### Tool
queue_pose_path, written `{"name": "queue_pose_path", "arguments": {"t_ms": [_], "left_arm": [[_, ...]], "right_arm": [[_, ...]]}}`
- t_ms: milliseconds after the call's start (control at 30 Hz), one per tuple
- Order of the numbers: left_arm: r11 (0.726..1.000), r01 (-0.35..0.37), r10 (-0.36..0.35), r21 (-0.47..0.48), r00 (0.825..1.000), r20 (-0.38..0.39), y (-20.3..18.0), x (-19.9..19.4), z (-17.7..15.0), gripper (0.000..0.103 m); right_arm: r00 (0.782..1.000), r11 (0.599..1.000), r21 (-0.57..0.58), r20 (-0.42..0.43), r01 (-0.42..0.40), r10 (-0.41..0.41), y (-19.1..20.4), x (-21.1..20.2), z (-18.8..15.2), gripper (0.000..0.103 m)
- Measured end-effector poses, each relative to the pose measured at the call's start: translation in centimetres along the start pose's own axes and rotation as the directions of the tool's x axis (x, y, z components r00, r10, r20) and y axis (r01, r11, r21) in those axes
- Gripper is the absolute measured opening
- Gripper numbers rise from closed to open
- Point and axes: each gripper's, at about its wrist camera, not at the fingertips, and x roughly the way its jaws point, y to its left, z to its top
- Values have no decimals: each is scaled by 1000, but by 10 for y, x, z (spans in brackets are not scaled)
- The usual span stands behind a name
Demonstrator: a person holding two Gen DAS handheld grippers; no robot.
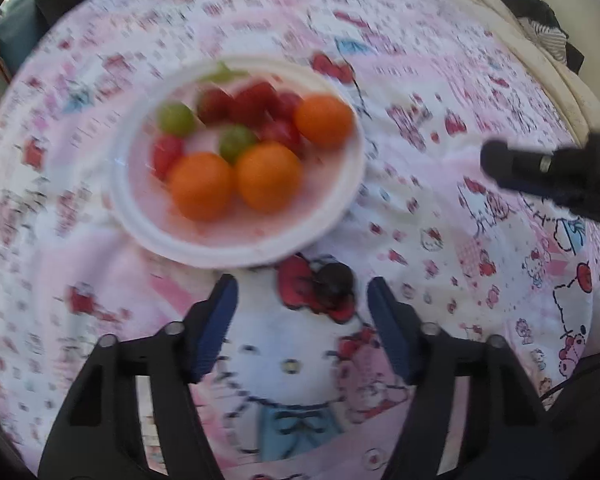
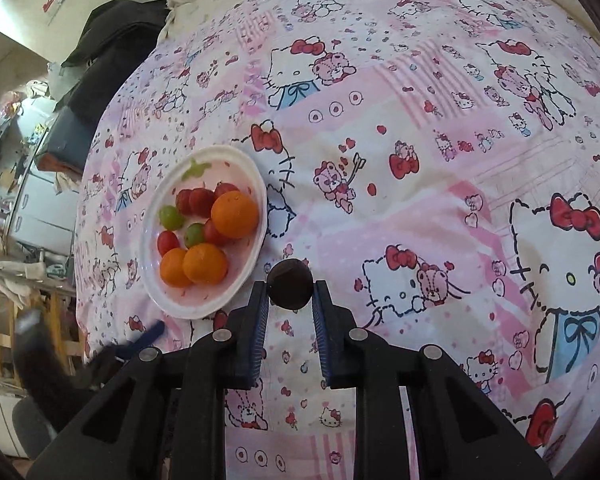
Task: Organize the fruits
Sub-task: 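Grasp a dark plum with the right tool while the left tool grasps another plum, then carry both plums over the plate and open both tools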
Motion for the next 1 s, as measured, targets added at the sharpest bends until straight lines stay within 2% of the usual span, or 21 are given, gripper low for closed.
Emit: {"name": "queue_pose_path", "arguments": {"t_ms": [100, 133, 167, 233, 333, 467, 733, 833, 1000], "left_arm": [[1000, -14, 14, 10, 1000, -7, -6, 10, 1, 55], [1000, -15, 15, 9, 1000, -9, -7, 15, 3, 48], [1000, -13, 13, 9, 1000, -14, -7, 18, 4, 35], [1000, 0, 0, 17, 1000, -18, -7, 23, 5, 22], [999, 43, -43, 15, 999, -9, -4, 18, 5, 21], [999, 43, -43, 2, 999, -3, 5, 8, 4, 21], [1000, -17, 18, -19, 999, 49, 44, -30, -2, 21], [998, -48, 51, -34, 995, 88, 63, -45, 6, 21], [995, -55, 66, -86, 989, 133, 88, -59, 27, 21]], "right_arm": [[1000, 1000, 8, 10, -13, 12, -1, -3, 3, 23], [1000, 1000, 7, 13, -11, 11, -1, -4, 3, 23], [1000, 1000, 9, 14, -12, 11, -1, -4, 4, 23], [1000, 1000, 11, 11, -11, 11, -2, -3, 5, 23], [1000, 1000, 9, 3, -4, 4, -2, 0, 5, 23], [1000, 1000, 0, -4, 1, -1, 1, 3, 4, 23], [1000, 1000, -10, -3, 6, -6, 7, 4, 3, 23], [1000, 999, -28, 3, 25, -25, 12, 4, 4, 23], [999, 998, -53, 17, 30, -30, 24, 7, 8, 23]]}}
